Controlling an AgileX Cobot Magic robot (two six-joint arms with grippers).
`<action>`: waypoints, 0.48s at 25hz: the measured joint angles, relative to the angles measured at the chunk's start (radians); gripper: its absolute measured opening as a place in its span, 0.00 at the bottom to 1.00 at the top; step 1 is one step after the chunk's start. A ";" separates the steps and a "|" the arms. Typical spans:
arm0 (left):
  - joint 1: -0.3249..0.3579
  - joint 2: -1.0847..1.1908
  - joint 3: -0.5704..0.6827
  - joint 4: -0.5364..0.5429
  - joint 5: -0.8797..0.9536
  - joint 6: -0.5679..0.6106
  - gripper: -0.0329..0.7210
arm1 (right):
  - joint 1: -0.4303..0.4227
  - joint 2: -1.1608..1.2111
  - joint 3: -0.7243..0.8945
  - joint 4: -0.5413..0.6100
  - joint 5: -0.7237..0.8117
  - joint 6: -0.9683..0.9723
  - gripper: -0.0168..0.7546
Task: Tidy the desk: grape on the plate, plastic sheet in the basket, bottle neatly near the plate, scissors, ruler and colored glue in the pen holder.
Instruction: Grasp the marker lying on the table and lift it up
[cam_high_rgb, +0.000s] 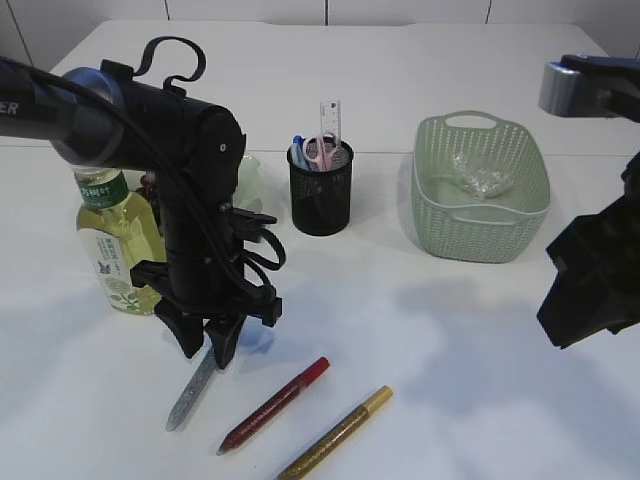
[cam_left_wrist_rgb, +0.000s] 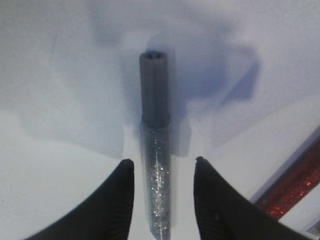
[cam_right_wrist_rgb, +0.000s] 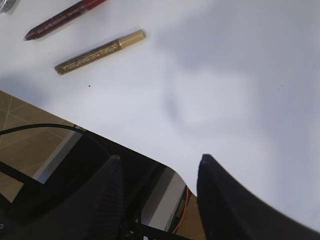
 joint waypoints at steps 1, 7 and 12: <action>0.000 0.000 0.000 0.000 0.000 0.000 0.44 | 0.000 0.000 0.000 0.000 0.000 0.000 0.52; 0.000 0.000 0.000 -0.010 -0.024 0.000 0.44 | 0.000 0.000 0.000 0.000 0.000 0.000 0.52; 0.000 0.000 0.000 -0.023 -0.039 0.000 0.42 | 0.000 0.000 0.000 0.000 0.000 0.000 0.52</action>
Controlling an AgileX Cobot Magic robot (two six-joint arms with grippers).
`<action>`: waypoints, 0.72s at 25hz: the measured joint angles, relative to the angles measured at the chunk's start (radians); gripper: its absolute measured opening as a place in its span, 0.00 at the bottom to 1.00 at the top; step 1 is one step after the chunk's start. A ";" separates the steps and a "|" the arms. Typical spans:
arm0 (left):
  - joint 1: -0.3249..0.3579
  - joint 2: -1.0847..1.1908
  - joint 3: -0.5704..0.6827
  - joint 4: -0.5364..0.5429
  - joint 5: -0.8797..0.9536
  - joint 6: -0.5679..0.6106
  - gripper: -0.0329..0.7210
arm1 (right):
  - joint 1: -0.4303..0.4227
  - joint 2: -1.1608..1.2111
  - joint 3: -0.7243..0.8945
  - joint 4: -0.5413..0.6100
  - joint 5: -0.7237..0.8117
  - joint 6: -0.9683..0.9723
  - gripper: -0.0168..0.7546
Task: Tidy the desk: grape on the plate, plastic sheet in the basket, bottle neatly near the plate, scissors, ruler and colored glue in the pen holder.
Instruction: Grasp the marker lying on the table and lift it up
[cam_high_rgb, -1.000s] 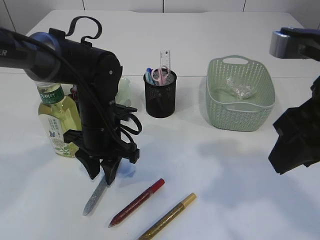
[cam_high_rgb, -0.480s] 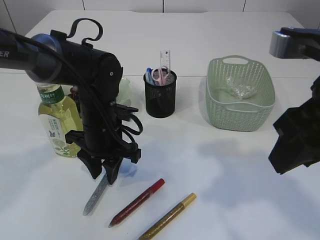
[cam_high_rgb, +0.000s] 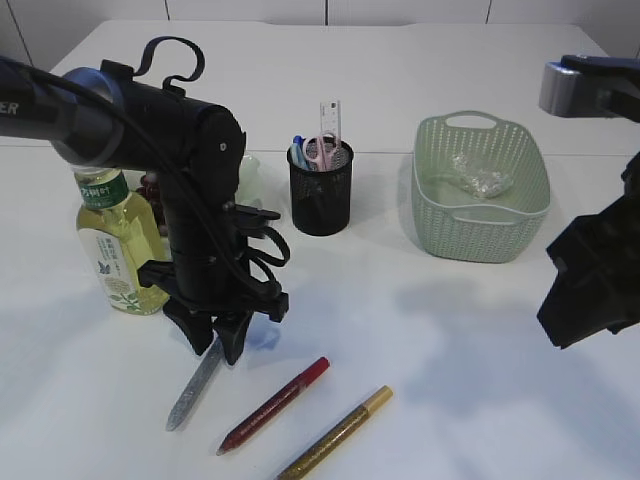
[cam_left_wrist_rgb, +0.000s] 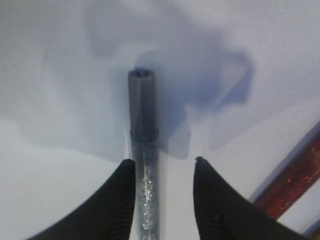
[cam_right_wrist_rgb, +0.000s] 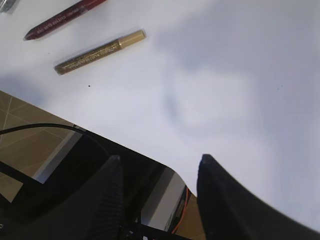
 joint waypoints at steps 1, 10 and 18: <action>0.000 0.000 0.000 0.000 0.000 0.000 0.42 | 0.000 0.000 0.000 0.000 0.000 0.000 0.52; 0.000 0.020 0.000 -0.002 0.004 0.000 0.41 | 0.000 0.000 0.000 0.000 0.000 0.000 0.52; 0.000 0.040 0.000 -0.002 0.004 0.000 0.41 | 0.000 0.000 0.000 0.000 0.000 -0.002 0.52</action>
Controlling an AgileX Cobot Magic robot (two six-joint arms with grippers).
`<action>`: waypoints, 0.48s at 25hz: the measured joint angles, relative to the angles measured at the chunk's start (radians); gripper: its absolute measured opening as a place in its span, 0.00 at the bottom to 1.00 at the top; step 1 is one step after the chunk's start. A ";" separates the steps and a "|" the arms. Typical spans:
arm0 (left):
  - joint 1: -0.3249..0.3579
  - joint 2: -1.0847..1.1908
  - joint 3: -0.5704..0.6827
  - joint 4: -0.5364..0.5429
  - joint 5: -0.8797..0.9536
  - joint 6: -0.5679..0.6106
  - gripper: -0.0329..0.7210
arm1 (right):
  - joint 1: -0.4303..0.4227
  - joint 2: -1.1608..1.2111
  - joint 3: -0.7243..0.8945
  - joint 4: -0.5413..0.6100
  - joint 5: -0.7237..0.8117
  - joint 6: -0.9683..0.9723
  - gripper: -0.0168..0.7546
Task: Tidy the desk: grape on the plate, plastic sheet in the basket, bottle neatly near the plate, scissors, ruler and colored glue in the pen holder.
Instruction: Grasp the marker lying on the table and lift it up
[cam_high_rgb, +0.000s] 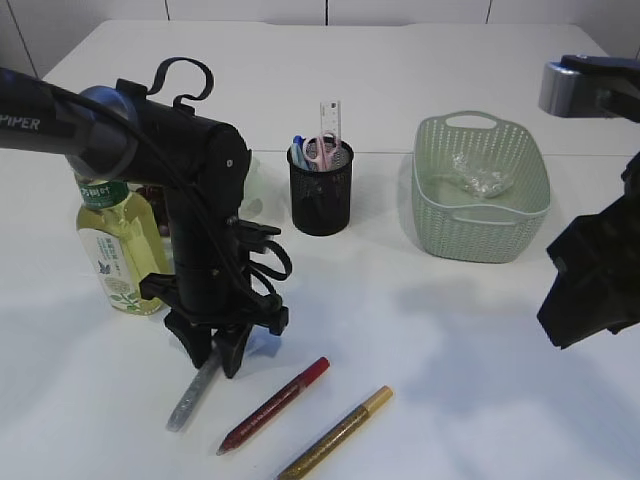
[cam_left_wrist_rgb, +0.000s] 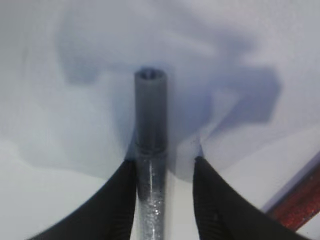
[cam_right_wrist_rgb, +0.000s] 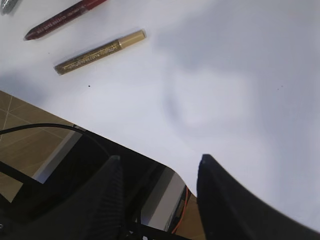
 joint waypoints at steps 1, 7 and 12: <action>0.000 0.000 0.000 0.000 -0.002 0.000 0.41 | 0.000 0.000 0.000 0.000 0.000 0.000 0.52; 0.000 0.000 0.000 0.000 -0.009 0.000 0.41 | 0.000 0.000 0.000 0.000 0.000 0.000 0.52; 0.000 0.002 0.000 0.000 -0.014 0.000 0.39 | 0.000 0.000 0.000 -0.004 0.000 0.000 0.52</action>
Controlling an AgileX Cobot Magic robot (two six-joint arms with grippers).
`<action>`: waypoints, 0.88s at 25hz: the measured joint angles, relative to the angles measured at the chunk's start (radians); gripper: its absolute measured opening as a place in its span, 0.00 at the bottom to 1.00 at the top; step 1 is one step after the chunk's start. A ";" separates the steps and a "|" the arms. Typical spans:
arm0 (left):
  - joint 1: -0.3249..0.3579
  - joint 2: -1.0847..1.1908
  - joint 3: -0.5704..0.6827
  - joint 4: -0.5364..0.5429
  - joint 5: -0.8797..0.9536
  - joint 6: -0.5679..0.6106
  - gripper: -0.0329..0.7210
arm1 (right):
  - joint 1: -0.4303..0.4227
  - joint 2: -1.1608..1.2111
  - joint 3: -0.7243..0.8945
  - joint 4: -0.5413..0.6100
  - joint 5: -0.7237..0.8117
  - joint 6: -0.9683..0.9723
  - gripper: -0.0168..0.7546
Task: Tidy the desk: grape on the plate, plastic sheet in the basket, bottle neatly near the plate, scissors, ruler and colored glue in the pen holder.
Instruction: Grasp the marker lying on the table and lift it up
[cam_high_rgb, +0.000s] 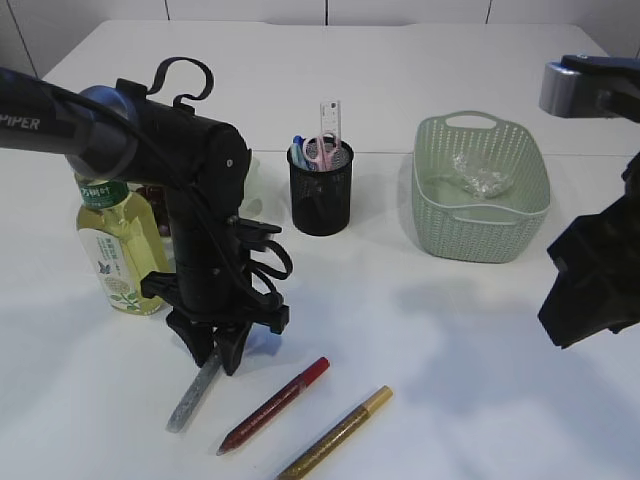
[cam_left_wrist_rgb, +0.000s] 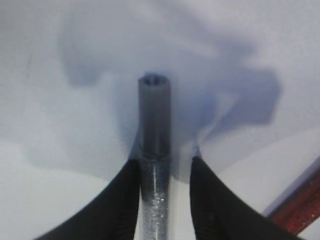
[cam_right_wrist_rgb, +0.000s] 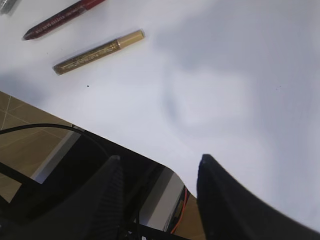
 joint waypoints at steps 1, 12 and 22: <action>0.000 0.000 0.000 0.000 0.000 0.000 0.37 | 0.000 0.000 0.000 0.000 0.000 0.000 0.52; 0.002 0.007 -0.003 0.008 0.006 0.000 0.16 | 0.000 0.000 0.000 -0.004 0.000 0.000 0.52; 0.002 0.001 -0.003 0.009 0.000 0.000 0.13 | 0.000 0.000 0.000 -0.009 0.000 0.000 0.52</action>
